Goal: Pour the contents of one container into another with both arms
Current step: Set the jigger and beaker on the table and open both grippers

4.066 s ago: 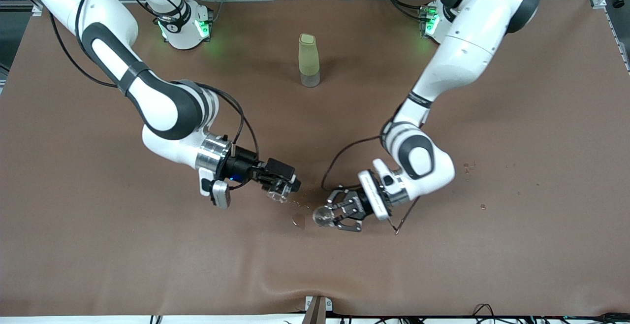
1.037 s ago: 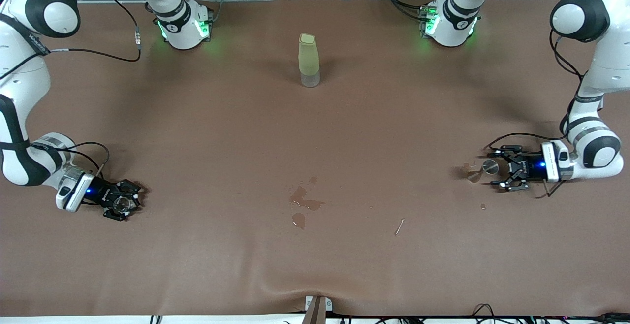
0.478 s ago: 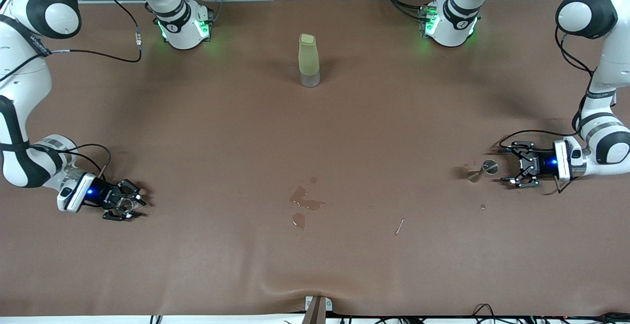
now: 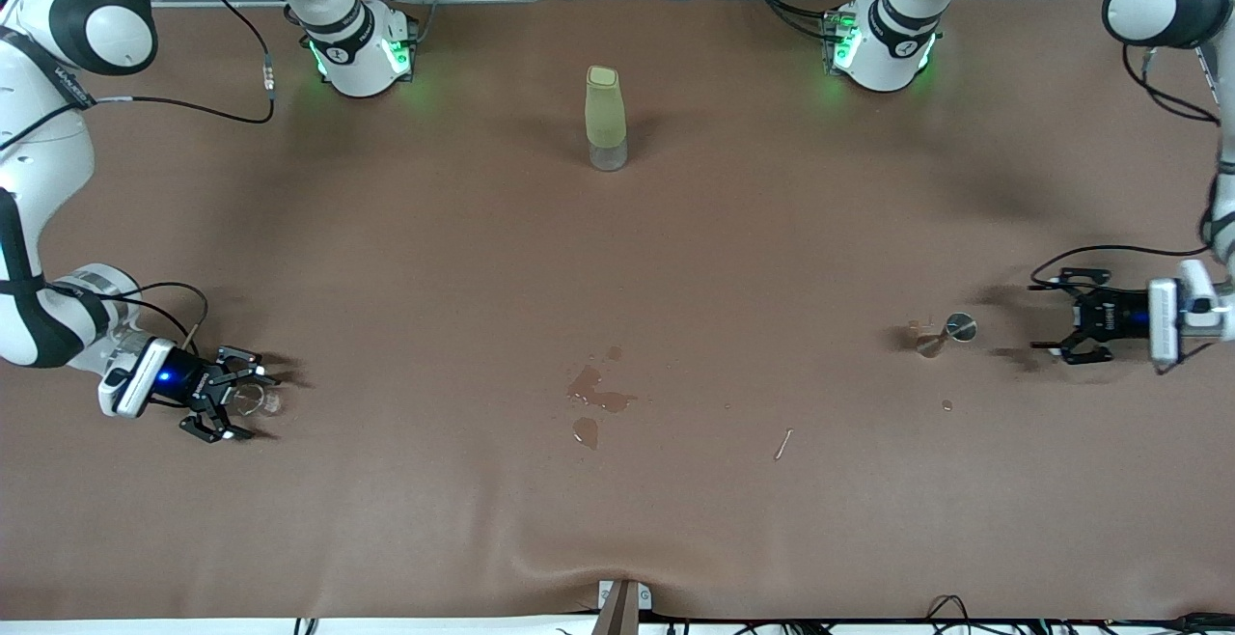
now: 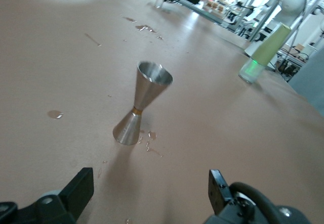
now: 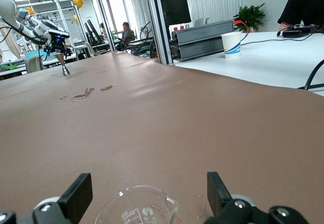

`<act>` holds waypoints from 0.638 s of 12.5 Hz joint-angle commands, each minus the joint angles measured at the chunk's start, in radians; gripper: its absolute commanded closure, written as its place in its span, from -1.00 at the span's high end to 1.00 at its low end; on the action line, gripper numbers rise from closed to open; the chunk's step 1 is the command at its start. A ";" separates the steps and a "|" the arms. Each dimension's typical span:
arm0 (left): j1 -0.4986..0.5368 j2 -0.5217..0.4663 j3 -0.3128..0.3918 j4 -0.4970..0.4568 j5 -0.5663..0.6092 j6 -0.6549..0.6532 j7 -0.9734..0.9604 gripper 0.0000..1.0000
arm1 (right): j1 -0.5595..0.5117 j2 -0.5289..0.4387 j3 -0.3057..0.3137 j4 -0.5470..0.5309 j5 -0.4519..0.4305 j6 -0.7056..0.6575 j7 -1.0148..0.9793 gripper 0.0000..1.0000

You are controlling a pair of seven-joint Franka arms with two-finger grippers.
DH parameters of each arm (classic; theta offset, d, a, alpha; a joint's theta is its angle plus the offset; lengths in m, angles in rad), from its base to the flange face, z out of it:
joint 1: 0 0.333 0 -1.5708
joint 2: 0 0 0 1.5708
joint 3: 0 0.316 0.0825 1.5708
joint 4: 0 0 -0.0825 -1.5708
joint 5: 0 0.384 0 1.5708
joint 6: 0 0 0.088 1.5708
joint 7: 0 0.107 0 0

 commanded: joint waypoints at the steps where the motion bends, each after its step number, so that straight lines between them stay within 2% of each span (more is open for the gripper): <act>1: -0.007 -0.038 -0.015 -0.008 0.025 -0.007 -0.136 1.00 | -0.012 -0.054 0.004 -0.011 -0.006 -0.023 0.026 1.00; 4: -0.018 -0.153 -0.015 0.002 0.045 -0.008 -0.334 1.00 | -0.009 -0.118 0.001 -0.011 -0.060 -0.046 0.148 1.00; 6: -0.067 -0.251 -0.009 0.006 0.182 -0.007 -0.526 1.00 | -0.002 -0.163 0.007 -0.010 -0.100 -0.046 0.225 1.00; 8: -0.147 -0.383 -0.010 0.009 0.339 -0.005 -0.804 1.00 | 0.015 -0.221 0.011 0.005 -0.158 -0.046 0.326 1.00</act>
